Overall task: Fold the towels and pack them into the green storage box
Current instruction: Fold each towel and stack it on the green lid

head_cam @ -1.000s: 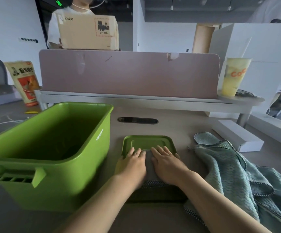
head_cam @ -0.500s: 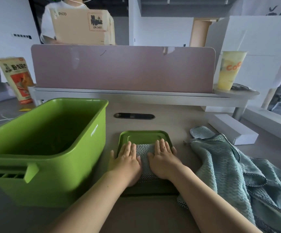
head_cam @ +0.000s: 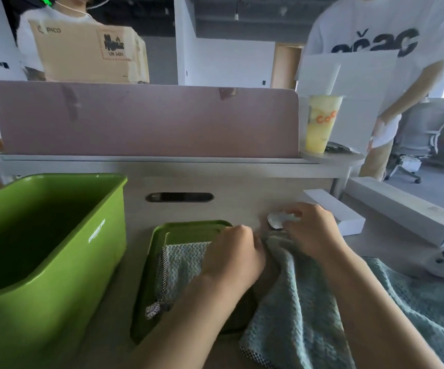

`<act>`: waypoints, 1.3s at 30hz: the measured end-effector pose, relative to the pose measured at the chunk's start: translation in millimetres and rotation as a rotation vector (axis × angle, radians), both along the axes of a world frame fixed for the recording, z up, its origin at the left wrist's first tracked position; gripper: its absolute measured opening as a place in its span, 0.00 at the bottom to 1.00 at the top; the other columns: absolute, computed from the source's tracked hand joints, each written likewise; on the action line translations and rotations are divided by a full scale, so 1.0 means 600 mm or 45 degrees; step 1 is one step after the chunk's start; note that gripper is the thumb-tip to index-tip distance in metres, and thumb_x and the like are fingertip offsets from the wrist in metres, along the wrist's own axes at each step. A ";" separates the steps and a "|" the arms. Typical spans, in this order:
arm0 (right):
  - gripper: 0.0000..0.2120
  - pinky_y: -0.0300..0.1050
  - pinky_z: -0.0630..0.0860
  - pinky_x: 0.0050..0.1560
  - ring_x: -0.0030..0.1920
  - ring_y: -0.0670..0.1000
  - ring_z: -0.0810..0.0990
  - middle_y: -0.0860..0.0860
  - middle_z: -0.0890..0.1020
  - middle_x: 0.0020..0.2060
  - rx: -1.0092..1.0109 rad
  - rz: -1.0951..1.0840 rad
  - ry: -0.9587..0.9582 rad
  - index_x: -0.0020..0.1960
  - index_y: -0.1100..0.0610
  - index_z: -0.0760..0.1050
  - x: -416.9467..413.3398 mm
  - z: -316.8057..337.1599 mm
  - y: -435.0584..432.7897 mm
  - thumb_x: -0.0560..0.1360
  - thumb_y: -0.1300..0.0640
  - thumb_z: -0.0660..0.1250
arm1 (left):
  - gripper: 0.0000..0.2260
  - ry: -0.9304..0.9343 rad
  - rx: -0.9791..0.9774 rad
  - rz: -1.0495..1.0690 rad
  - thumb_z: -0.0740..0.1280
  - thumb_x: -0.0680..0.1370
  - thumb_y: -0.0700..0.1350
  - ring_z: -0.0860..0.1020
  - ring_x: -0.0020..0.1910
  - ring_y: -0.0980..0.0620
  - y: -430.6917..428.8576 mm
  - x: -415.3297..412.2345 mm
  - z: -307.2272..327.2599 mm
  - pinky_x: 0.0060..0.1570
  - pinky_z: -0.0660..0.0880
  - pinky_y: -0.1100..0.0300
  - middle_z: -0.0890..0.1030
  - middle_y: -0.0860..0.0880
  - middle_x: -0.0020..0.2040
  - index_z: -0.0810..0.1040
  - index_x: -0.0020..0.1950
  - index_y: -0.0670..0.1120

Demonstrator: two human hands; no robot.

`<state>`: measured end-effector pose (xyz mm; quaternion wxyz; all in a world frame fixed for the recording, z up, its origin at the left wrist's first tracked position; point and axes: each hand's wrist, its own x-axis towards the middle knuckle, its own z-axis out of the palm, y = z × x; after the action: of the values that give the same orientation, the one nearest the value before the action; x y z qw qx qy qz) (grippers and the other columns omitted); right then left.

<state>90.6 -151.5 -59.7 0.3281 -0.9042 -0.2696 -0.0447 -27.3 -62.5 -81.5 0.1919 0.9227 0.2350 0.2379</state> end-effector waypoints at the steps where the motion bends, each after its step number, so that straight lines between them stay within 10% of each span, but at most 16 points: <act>1: 0.17 0.46 0.70 0.53 0.58 0.60 0.75 0.57 0.80 0.55 -0.050 -0.050 -0.010 0.60 0.58 0.78 0.018 -0.002 -0.009 0.71 0.62 0.67 | 0.13 0.009 -0.072 -0.030 0.60 0.77 0.45 0.77 0.38 0.41 -0.010 0.020 0.001 0.33 0.64 0.58 0.75 0.45 0.34 0.69 0.33 0.44; 8: 0.37 0.51 0.73 0.61 0.62 0.61 0.73 0.58 0.75 0.63 -0.258 -0.334 0.234 0.70 0.56 0.65 0.096 -0.035 -0.057 0.66 0.49 0.75 | 0.12 0.099 -0.314 -0.185 0.66 0.76 0.48 0.80 0.56 0.50 -0.027 0.105 -0.010 0.56 0.75 0.60 0.84 0.48 0.55 0.81 0.58 0.49; 15: 0.09 0.42 0.74 0.43 0.47 0.58 0.81 0.56 0.83 0.41 -0.136 -0.204 0.286 0.46 0.61 0.83 0.108 -0.048 -0.065 0.70 0.56 0.70 | 0.09 0.285 -0.305 -0.311 0.67 0.75 0.49 0.81 0.53 0.52 -0.020 0.124 -0.031 0.53 0.76 0.61 0.85 0.51 0.51 0.83 0.52 0.50; 23: 0.10 0.46 0.68 0.36 0.38 0.56 0.74 0.54 0.78 0.33 0.403 -0.149 -0.005 0.39 0.61 0.74 0.090 0.001 -0.060 0.77 0.60 0.58 | 0.13 0.581 -0.216 -0.425 0.63 0.78 0.48 0.77 0.59 0.49 -0.012 0.110 -0.037 0.57 0.72 0.58 0.80 0.50 0.61 0.79 0.61 0.52; 28: 0.12 0.46 0.67 0.42 0.38 0.52 0.71 0.53 0.73 0.34 0.942 0.110 0.239 0.40 0.61 0.72 0.046 0.063 -0.052 0.79 0.56 0.59 | 0.19 0.121 -0.405 -0.286 0.63 0.78 0.55 0.75 0.63 0.49 -0.001 0.102 -0.011 0.56 0.70 0.60 0.77 0.47 0.65 0.73 0.67 0.50; 33: 0.11 0.47 0.72 0.44 0.39 0.52 0.77 0.54 0.78 0.33 1.308 0.298 0.598 0.46 0.67 0.76 -0.005 0.114 -0.066 0.79 0.60 0.60 | 0.50 -0.233 -0.893 -0.099 0.74 0.66 0.62 0.61 0.74 0.46 0.034 0.077 0.036 0.67 0.64 0.51 0.58 0.49 0.78 0.45 0.77 0.60; 39: 0.13 0.32 0.76 0.43 0.41 0.42 0.82 0.42 0.85 0.38 1.055 0.203 0.547 0.41 0.49 0.84 -0.012 0.137 -0.074 0.78 0.55 0.62 | 0.31 -0.430 -1.050 -0.352 0.71 0.59 0.66 0.73 0.66 0.55 0.060 0.037 0.086 0.64 0.70 0.52 0.77 0.61 0.62 0.75 0.61 0.61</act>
<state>83.7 -195.9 22.4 0.7121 -0.6623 -0.2237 0.0647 -5.2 -26.8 -29.7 0.6081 0.7404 0.1503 0.2437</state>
